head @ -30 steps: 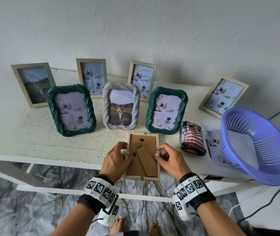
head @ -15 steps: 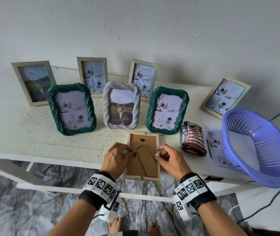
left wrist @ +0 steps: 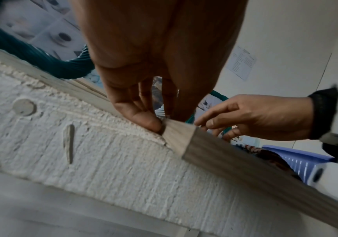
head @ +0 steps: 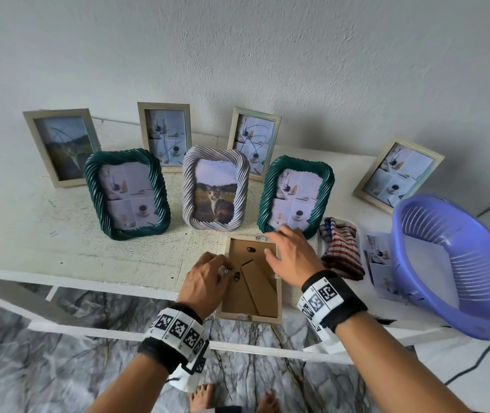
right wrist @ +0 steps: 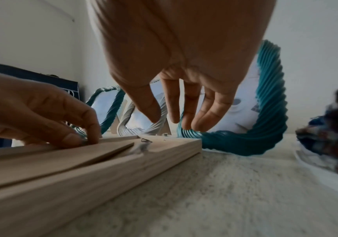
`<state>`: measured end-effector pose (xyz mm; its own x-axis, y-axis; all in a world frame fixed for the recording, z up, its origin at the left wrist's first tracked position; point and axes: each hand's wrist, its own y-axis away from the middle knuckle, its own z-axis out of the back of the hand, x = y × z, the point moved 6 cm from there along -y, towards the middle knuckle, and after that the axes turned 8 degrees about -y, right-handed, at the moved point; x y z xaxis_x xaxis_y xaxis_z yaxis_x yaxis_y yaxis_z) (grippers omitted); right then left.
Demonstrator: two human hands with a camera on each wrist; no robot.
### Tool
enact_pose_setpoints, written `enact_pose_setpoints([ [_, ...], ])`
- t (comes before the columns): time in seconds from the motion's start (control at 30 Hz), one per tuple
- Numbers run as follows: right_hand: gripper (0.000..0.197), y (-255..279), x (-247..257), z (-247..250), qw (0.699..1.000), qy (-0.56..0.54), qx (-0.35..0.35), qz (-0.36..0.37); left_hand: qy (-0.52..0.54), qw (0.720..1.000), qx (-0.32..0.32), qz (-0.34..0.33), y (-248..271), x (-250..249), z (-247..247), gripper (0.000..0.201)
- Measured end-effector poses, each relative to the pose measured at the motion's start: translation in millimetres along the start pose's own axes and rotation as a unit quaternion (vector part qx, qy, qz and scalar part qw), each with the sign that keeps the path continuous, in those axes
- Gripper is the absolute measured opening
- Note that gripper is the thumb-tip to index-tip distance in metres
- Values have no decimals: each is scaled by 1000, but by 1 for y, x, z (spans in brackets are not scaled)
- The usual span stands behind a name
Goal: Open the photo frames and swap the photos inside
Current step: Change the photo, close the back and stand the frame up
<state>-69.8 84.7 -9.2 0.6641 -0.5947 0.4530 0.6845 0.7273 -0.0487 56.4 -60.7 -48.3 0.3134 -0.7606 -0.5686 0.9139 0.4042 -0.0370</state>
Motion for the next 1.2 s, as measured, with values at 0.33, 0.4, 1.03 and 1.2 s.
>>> enact_pose_setpoints([
  [0.33, 38, -13, 2, -12, 998, 24, 50, -29, 47, 999, -4, -2, 0, 6, -1, 16],
  [0.4, 39, -10, 3, -12, 998, 10, 46, -38, 46, 999, -2, -2, 1, 5, -1, 19],
  [1.03, 29, -4, -9, -12, 972, -165, 71, -152, 35, 999, 2, -12, -1, 7, -4, 5],
  [1.2, 31, 4, -7, -10, 977, -145, 75, -133, 37, 999, -1, -12, -3, 7, -3, 7],
])
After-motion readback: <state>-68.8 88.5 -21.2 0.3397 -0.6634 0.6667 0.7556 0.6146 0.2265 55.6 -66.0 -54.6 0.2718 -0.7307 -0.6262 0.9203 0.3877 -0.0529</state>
